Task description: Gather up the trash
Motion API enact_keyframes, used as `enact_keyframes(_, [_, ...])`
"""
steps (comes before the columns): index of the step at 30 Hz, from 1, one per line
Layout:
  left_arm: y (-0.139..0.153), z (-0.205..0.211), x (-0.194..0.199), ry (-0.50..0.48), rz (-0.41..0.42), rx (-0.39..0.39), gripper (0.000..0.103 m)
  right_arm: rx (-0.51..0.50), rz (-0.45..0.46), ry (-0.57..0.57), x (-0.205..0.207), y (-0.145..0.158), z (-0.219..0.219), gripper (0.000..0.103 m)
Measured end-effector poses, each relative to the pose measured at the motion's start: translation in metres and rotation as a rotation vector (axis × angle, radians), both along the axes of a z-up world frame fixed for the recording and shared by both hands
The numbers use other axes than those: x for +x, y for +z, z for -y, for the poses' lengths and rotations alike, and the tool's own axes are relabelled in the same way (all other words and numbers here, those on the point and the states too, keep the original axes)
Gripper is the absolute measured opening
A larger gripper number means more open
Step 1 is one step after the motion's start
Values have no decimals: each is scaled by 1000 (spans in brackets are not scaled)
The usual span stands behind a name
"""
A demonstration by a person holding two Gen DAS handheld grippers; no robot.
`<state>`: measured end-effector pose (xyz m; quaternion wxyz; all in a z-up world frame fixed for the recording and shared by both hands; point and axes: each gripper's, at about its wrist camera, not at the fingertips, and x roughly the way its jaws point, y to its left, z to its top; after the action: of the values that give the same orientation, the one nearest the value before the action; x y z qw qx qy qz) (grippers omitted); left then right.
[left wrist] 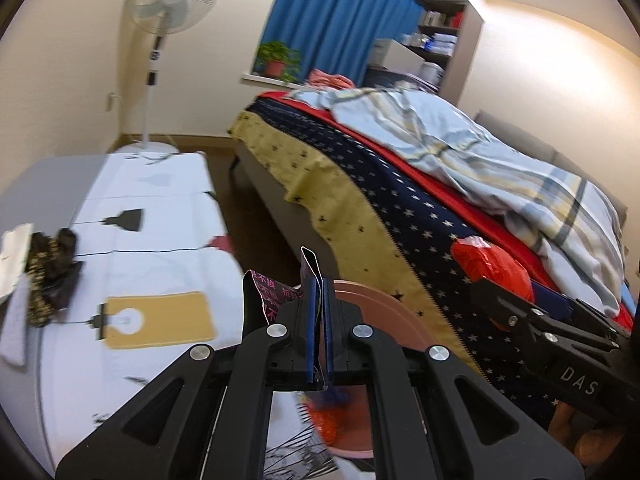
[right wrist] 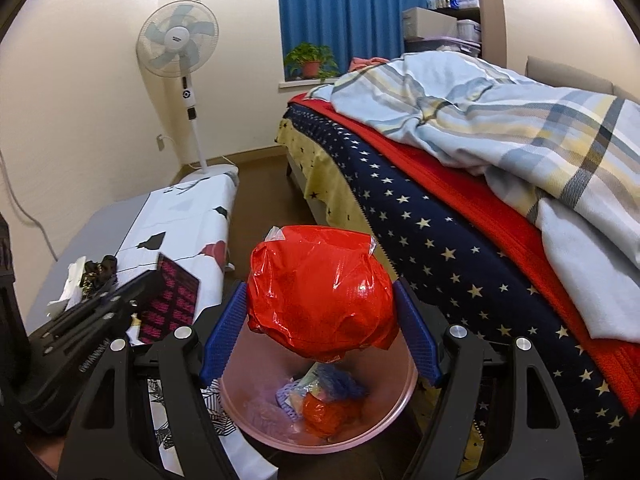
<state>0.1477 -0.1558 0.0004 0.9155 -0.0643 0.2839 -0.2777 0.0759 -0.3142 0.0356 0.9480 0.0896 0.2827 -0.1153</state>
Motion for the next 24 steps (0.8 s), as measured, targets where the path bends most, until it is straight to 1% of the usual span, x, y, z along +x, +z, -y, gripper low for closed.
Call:
enact_keyframes(6, [-11, 23, 11, -63, -20, 9, 3, 15, -12, -28, 6, -6, 10, 72])
enact_keyframes(12, [-21, 32, 19, -88, -43, 7, 3, 26, -18, -49, 12, -10, 17, 73])
enact_keyframes(15, [-25, 38, 22, -103, -56, 11, 4, 33, -19, -65, 12, -11, 20, 74])
enact_keyframes(16, [-26, 39, 23, -101, -62, 18, 5, 33, -20, -74, 12, -11, 21, 75])
enact_keyframes(17, [-29, 40, 25, -99, -72, 27, 13, 33, -21, -83, 13, -12, 23, 77])
enact_keyframes(18, [-31, 40, 25, -95, -79, 31, 23, 37, -19, -91, 12, -12, 25, 82])
enact_keyframes(19, [-32, 39, 25, -91, -80, 29, 26, 45, -14, -99, 11, -11, 27, 84])
enact_keyframes(24, [-31, 33, 24, -78, -75, 32, 27, 60, -7, -112, 10, -11, 30, 86])
